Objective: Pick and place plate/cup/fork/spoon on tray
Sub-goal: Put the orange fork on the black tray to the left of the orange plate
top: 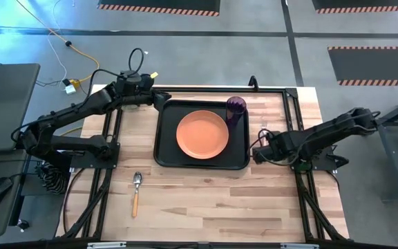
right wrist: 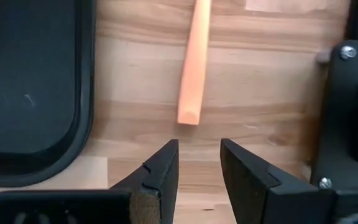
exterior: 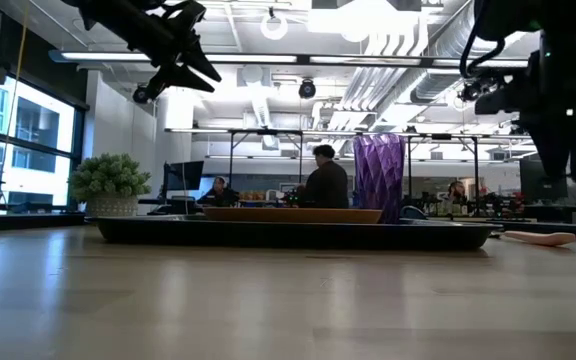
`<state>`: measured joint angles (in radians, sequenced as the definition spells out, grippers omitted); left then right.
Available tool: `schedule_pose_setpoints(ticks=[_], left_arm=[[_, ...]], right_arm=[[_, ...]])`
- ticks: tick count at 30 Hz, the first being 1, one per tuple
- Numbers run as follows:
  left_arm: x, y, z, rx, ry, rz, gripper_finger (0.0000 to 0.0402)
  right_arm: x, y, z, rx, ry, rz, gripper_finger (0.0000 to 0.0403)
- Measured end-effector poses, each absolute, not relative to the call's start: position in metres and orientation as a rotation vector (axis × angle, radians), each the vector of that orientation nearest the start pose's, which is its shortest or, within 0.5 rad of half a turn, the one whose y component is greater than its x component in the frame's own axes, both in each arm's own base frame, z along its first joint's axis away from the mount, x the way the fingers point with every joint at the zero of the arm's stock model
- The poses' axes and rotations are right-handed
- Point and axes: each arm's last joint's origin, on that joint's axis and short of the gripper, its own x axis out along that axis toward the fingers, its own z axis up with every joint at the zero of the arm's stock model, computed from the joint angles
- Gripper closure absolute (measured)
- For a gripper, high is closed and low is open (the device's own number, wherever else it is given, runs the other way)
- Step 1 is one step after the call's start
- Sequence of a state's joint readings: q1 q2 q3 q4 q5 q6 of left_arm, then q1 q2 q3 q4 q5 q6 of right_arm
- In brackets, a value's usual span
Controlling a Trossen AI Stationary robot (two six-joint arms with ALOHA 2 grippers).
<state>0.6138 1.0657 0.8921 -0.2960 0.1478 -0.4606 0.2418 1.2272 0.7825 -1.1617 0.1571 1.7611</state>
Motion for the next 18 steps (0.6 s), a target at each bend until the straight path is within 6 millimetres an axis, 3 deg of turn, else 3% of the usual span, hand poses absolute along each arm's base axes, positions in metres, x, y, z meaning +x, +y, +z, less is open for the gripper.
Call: schedule_pose_setpoints(ticks=[6, 18], left_arm=[[0.19, 0.129, 0.308, -0.627, 0.327, 0.556, 0.0293], [0.19, 0.129, 0.308, -0.629, 0.326, 0.556, 0.0293]], right_arm=[[0.17, 0.032, 0.193, 1.063, 1.166, -1.212, 0.0292], [0.173, 0.009, 0.193, 0.974, 1.193, -1.174, 0.0292]])
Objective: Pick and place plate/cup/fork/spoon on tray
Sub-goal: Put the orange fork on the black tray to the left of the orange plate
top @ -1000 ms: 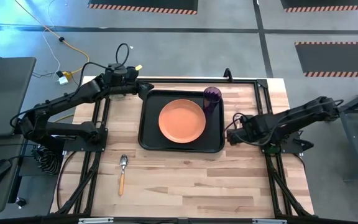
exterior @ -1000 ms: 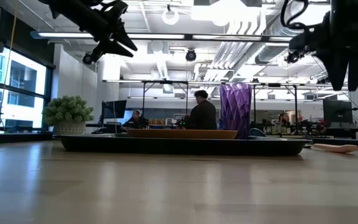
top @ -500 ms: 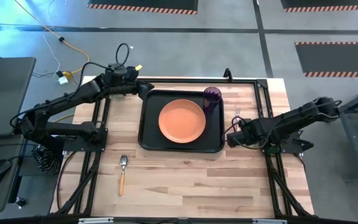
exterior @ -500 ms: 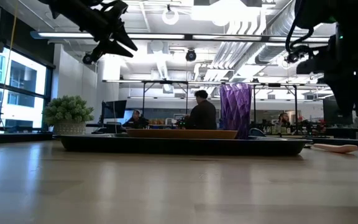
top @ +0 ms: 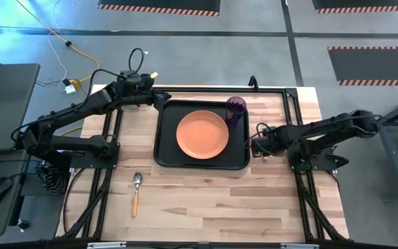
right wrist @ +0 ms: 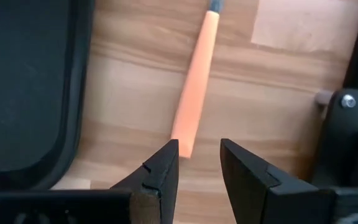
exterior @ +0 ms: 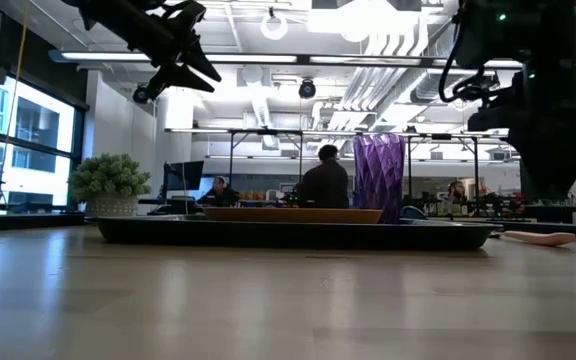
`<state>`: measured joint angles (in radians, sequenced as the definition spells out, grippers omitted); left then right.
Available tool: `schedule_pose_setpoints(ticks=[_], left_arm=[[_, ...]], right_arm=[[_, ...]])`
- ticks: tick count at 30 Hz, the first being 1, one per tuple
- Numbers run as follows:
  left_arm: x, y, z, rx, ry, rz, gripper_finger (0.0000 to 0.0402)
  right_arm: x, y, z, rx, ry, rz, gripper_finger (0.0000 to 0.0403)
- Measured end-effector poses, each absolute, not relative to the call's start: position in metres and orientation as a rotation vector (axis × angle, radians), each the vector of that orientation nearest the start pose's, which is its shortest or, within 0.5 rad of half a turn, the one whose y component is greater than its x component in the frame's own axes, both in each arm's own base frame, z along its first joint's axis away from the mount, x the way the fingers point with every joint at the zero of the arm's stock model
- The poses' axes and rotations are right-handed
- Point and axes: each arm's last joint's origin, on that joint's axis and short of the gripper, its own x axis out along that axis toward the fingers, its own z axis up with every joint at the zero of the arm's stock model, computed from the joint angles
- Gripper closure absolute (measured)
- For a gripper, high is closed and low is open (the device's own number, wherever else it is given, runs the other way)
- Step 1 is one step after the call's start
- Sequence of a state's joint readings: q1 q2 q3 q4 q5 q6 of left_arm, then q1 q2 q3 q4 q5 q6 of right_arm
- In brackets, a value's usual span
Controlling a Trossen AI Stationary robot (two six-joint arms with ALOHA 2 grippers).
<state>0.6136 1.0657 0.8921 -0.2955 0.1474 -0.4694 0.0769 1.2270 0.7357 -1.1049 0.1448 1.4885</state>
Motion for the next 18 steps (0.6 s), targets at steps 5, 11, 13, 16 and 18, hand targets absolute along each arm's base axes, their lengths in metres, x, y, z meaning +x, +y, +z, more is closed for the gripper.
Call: schedule_pose_setpoints(ticks=[5, 11, 13, 16, 18], left_arm=[[0.19, 0.129, 0.308, -0.629, 0.326, 0.556, 0.0294], [0.19, 0.129, 0.308, -0.628, 0.326, 0.556, 0.0293], [0.19, 0.129, 0.308, -0.628, 0.326, 0.556, 0.0294], [0.19, 0.129, 0.308, -0.628, 0.326, 0.556, 0.0295], [0.19, 0.129, 0.308, -0.628, 0.326, 0.556, 0.0295]], right_arm=[[0.177, -0.004, 0.193, 0.985, 1.181, -1.134, 0.0292], [0.18, -0.017, 0.193, 0.962, 1.158, -1.109, 0.0292], [0.18, -0.019, 0.193, 0.952, 1.16, -1.107, 0.0292], [0.18, -0.02, 0.193, 0.952, 1.16, -1.108, 0.0292], [0.18, -0.02, 0.193, 0.945, 1.169, -1.094, 0.029]])
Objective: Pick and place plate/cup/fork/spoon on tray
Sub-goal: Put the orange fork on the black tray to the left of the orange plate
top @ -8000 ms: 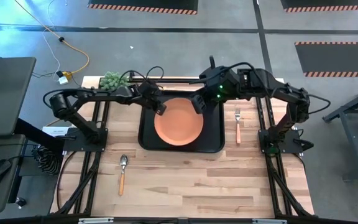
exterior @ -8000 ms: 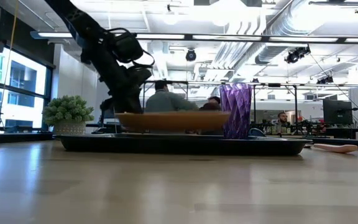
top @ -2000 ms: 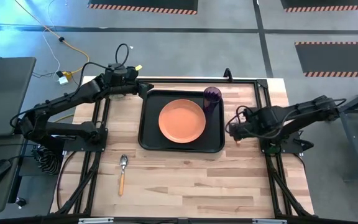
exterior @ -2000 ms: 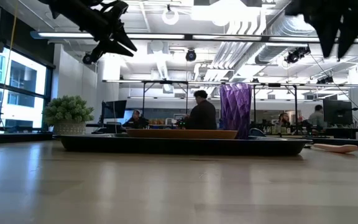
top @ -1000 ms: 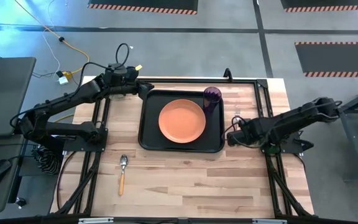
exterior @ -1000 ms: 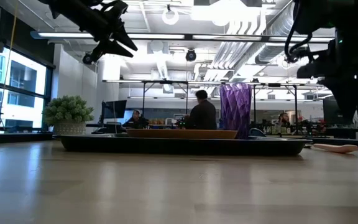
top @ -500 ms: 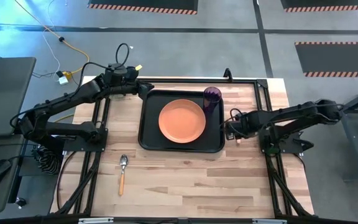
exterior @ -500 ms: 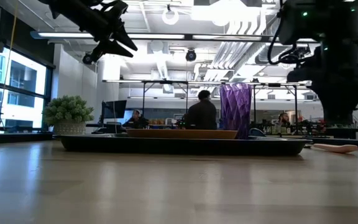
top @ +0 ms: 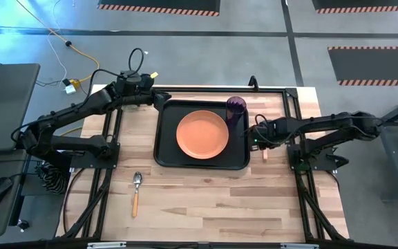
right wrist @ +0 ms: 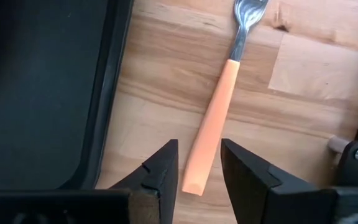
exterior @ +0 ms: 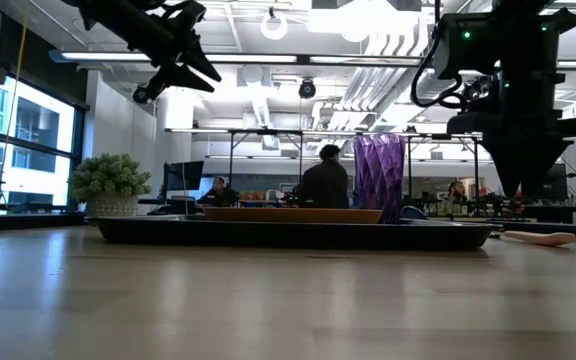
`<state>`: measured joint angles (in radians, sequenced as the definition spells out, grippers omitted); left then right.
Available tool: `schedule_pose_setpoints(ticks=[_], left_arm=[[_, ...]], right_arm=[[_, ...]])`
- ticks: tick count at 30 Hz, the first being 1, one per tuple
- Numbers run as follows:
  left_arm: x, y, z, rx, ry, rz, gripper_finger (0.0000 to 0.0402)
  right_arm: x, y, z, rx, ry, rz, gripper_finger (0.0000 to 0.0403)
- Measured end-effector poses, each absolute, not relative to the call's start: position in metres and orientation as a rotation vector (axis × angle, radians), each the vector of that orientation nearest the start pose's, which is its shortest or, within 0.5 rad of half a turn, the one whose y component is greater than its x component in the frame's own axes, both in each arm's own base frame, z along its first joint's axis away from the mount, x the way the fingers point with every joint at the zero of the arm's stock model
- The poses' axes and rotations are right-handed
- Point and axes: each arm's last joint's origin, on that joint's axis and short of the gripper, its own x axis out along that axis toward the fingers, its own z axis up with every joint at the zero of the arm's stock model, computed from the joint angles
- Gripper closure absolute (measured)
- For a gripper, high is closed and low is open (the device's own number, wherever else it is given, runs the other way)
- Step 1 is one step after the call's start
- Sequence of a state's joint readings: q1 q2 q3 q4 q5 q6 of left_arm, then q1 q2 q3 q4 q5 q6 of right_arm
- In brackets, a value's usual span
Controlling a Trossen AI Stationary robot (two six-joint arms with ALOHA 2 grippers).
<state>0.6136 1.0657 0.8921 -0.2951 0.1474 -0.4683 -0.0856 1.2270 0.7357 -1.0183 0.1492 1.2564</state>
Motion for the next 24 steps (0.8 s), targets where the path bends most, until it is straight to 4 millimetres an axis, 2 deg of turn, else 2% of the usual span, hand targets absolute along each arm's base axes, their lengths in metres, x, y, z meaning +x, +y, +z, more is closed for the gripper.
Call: schedule_pose_setpoints(ticks=[13, 20, 24], left_arm=[[0.19, 0.129, 0.308, -0.628, 0.325, 0.556, 0.0295], [0.19, 0.129, 0.308, -0.628, 0.326, 0.556, 0.0295], [0.19, 0.129, 0.308, -0.628, 0.326, 0.556, 0.0295]], right_arm=[[0.18, -0.021, 0.193, 0.959, 1.165, -1.124, 0.022], [0.169, -0.022, 0.159, 1.077, 1.169, -1.13, 0.0218], [0.165, -0.02, 0.149, 1.103, 1.16, -1.139, 0.0218]])
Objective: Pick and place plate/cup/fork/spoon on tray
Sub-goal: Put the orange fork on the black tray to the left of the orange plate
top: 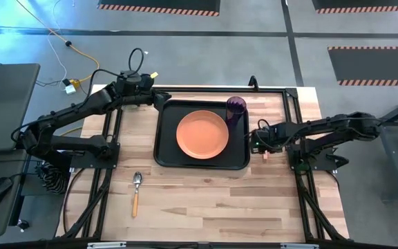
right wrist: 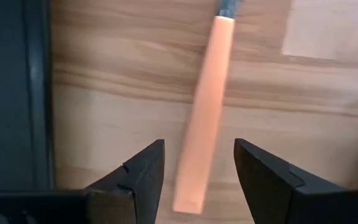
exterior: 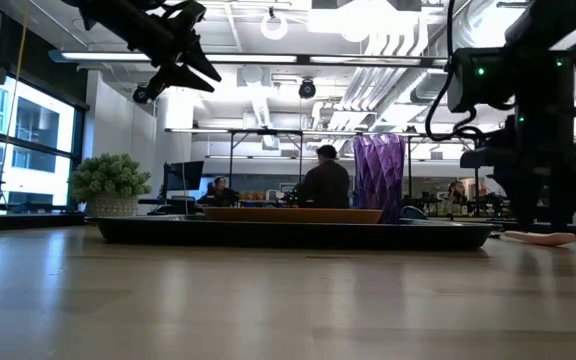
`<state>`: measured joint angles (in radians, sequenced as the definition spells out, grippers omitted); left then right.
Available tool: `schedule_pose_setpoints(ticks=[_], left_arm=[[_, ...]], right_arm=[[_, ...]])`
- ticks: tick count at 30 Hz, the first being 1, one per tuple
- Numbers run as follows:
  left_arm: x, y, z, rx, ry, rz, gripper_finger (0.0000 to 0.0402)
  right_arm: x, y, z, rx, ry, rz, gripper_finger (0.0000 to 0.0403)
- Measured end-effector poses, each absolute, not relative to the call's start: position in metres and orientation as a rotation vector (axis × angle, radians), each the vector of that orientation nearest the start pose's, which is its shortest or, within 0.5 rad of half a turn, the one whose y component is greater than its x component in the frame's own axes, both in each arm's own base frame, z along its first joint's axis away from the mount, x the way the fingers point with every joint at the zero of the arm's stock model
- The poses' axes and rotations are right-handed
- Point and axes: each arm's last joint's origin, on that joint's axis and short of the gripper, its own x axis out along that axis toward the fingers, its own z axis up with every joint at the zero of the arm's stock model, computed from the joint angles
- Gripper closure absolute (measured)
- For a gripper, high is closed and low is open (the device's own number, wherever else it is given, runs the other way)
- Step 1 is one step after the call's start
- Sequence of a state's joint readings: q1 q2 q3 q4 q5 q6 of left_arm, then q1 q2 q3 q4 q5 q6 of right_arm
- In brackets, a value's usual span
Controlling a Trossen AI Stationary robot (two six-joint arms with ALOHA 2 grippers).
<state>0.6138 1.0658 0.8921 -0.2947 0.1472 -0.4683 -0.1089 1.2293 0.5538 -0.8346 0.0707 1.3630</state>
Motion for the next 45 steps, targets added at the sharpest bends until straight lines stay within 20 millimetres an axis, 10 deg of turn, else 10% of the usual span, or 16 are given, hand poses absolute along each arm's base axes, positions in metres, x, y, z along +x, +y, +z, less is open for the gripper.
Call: schedule_pose_setpoints(ticks=[10, 25, 45], left_arm=[[0.19, 0.129, 0.308, -0.628, 0.326, 0.556, 0.0295], [0.19, 0.129, 0.308, -0.628, 0.326, 0.556, 0.0295], [0.19, 0.129, 0.308, -0.628, 0.326, 0.556, 0.0295]], right_arm=[[0.16, -0.02, 0.135, 1.142, 1.136, -1.142, 0.0224], [0.158, -0.019, 0.134, 1.18, 1.134, -1.166, 0.036], [0.177, 0.001, 0.185, 1.213, 1.102, -1.254, 0.0361]])
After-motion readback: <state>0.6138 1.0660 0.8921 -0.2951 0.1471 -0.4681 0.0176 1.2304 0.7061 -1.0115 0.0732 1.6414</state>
